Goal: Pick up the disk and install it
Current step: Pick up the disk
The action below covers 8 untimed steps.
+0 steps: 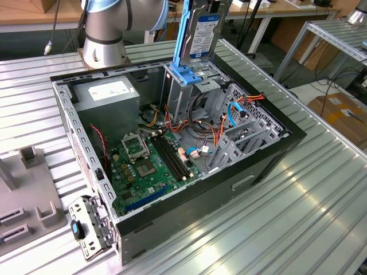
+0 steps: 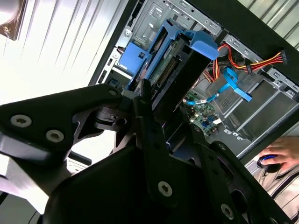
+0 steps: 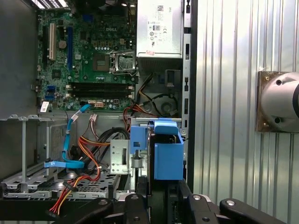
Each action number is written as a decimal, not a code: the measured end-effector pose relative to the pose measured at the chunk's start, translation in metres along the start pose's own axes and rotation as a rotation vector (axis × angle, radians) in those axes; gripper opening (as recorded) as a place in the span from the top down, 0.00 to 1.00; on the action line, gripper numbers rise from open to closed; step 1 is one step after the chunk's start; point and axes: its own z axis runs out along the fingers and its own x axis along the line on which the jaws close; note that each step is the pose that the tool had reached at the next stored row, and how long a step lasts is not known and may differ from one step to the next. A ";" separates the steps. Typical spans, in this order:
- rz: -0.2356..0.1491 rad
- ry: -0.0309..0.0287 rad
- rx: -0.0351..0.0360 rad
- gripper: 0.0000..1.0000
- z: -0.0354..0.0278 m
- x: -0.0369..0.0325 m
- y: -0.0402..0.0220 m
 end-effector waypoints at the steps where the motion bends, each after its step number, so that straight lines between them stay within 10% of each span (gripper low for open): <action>1: 0.000 0.0000 0.0000 0.65 0.0000 0.0000 0.0000; 8: 0.000 -0.0001 0.0000 0.65 0.0000 0.0023 0.0000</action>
